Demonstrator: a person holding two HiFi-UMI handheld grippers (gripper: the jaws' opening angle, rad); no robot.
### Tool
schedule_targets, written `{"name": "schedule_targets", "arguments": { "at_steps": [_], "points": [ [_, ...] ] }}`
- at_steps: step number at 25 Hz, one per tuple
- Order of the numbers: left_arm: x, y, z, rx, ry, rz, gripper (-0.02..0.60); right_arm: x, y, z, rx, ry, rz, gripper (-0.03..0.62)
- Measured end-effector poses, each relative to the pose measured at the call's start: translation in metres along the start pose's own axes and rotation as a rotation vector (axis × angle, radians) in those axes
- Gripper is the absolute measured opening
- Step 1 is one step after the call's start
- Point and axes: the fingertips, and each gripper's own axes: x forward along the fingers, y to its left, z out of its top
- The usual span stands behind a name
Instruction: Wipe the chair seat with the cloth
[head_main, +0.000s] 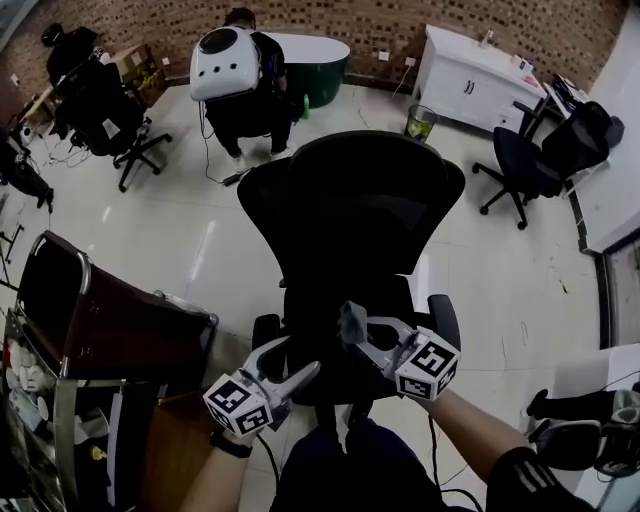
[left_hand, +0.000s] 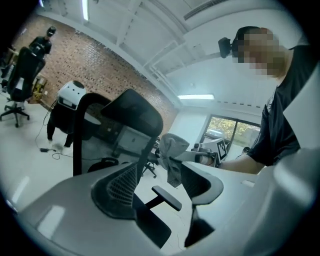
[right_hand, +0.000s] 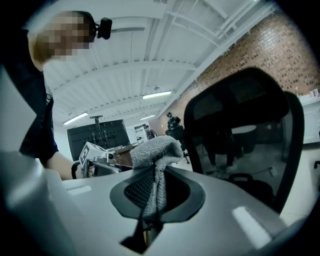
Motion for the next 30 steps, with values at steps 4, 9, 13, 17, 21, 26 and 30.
{"name": "schedule_targets", "arguments": {
  "at_steps": [4,9,13,17,21,26,30],
  "points": [
    [0.013,0.049,-0.049,-0.068,0.038,0.047,0.299,0.066,-0.048,-0.073,0.041,0.161,0.027,0.031],
    [0.023,0.097,-0.102,-0.143,0.081,0.089,0.299,0.146,-0.092,-0.174,-0.016,0.405,0.059,0.031],
    [0.022,0.128,-0.125,-0.176,0.074,0.102,0.310,0.206,-0.120,-0.260,-0.052,0.557,0.032,0.031],
    [0.023,0.147,-0.129,-0.184,0.051,0.098,0.313,0.251,-0.143,-0.319,-0.095,0.641,0.008,0.031],
    [0.029,0.161,-0.141,-0.180,0.036,0.099,0.318,0.286,-0.162,-0.354,-0.206,0.677,0.026,0.031],
    [0.031,0.178,-0.156,-0.189,0.046,0.115,0.320,0.309,-0.168,-0.393,-0.277,0.741,0.035,0.031],
    [0.039,0.178,-0.166,-0.196,0.059,0.111,0.321,0.299,-0.175,-0.415,-0.334,0.762,0.055,0.031]
  ]
}}
